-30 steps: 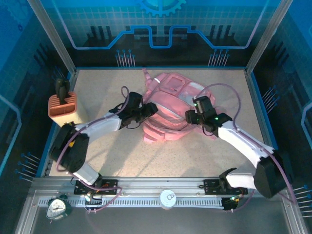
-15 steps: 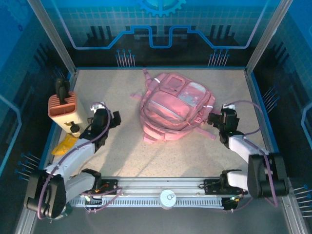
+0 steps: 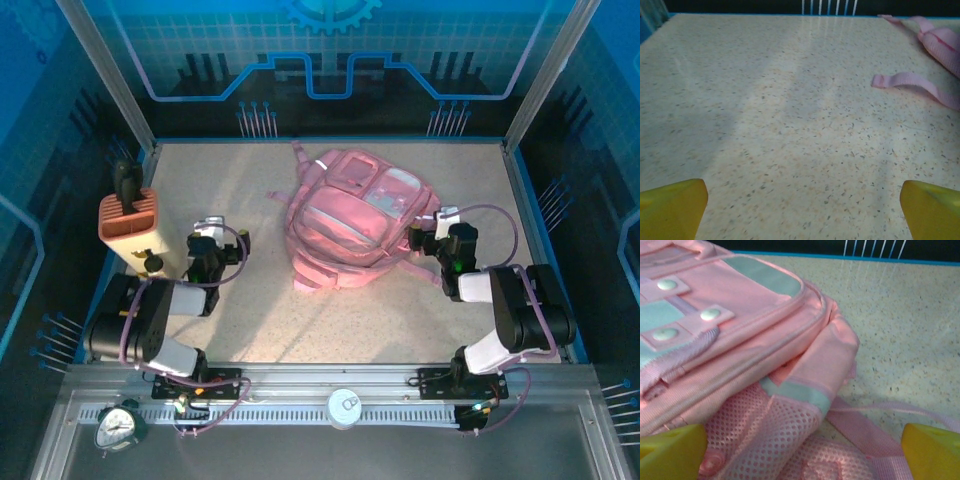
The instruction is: Pack the student bag
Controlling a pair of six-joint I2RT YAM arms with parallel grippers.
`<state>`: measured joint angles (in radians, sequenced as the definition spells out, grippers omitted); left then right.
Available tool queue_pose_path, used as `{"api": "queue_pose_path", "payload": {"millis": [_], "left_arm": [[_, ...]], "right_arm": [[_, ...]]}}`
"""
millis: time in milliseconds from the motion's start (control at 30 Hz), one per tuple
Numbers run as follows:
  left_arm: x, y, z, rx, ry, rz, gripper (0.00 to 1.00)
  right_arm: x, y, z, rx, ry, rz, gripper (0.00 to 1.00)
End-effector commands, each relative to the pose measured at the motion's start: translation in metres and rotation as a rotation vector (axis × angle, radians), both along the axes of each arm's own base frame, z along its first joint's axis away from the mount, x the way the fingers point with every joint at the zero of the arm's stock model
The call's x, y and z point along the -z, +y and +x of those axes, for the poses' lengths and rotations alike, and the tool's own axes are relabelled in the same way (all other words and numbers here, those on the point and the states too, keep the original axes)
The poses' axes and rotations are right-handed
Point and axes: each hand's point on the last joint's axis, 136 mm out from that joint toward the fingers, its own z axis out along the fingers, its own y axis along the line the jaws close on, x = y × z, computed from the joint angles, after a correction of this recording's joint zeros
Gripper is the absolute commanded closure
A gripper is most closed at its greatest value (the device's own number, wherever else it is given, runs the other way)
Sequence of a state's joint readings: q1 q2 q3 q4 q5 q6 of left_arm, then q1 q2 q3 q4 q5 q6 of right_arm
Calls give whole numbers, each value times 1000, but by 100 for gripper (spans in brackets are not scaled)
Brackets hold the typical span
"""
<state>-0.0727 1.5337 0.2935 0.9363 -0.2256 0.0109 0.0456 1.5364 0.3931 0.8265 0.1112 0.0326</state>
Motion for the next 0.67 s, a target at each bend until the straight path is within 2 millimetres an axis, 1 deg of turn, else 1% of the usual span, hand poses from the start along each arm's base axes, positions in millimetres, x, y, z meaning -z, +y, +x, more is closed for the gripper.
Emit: {"api": "queue_pose_path", "payload": {"millis": [0, 33, 67, 133, 200, 433, 500, 633], "left_arm": [[-22, -4, 20, 38, -65, -10, 1], [-24, 3, 24, 4, -74, -12, 1], [-23, 10, 23, -25, -66, -32, 1], [-24, 15, 22, -47, -80, -38, 1], [-24, 15, 22, -47, -75, -39, 1], [-24, 15, 22, -46, -77, -39, 1], [-24, 15, 22, -46, -76, -39, 1], [-24, 15, 22, -46, -77, -39, 1]], "right_arm": [[-16, 9, 6, -38, -79, -24, 0], [-15, 11, 6, -32, -75, -41, 0], [-16, 13, 5, -36, -82, -49, 0], [-16, 13, 5, -40, -77, -47, 0], [-16, 10, 6, -32, -76, -35, 0], [-15, 11, 6, -37, -74, -36, 0], [-14, 16, 7, -79, -63, -23, 1], [-15, 16, 6, -79, -70, -24, 0]]}}
